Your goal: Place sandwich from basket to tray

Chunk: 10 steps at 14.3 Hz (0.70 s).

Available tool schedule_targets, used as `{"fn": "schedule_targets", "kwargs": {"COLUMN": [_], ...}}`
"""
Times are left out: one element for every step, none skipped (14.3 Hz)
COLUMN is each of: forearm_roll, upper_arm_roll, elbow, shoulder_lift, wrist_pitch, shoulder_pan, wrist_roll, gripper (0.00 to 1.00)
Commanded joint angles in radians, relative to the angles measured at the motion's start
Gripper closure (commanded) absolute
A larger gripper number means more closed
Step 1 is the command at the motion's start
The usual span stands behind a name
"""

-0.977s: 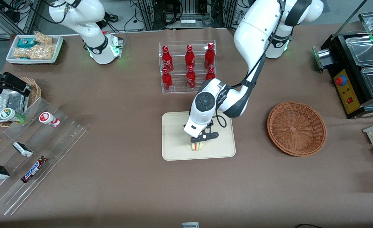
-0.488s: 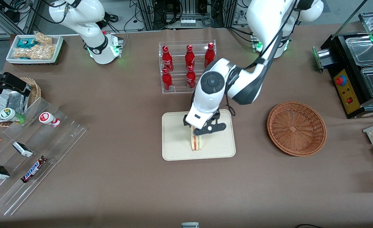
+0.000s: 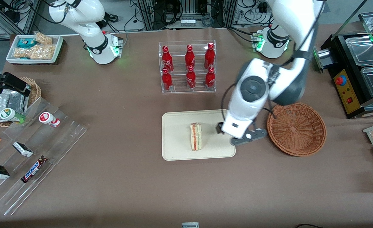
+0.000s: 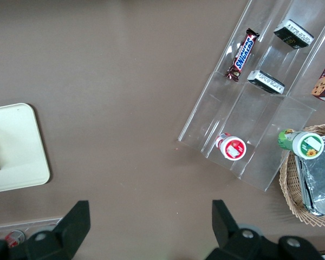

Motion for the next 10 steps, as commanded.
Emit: {"fn": "schedule_targets", "kwargs": {"forearm_roll": [0.007, 0.007, 0.008, 0.008, 0.008, 0.008, 0.007, 0.008, 0.013, 0.016], "upper_arm_roll": [-0.008, -0.008, -0.008, -0.008, -0.008, -0.008, -0.008, -0.008, -0.007, -0.007], "elbow": [-0.117, -0.133, -0.139, -0.138, -0.138, -0.138, -0.138, -0.138, -0.138, -0.138], "shoulder_lift": [-0.118, -0.137, -0.155, -0.166, -0.184, -0.201, -0.219, -0.238, -0.256, -0.275], "wrist_pitch": [-0.024, -0.038, -0.056, -0.084, -0.111, -0.131, -0.153, -0.173, -0.197, -0.226], "shoulder_pan": [0.085, 0.12, 0.157, 0.187, 0.221, 0.252, 0.284, 0.301, 0.312, 0.333], "wrist_roll": [0.103, 0.14, 0.189, 0.238, 0.293, 0.343, 0.395, 0.435, 0.472, 0.508], "gripper": [0.0, 0.0, 0.0, 0.0, 0.0, 0.0, 0.0, 0.0, 0.0, 0.0]}}
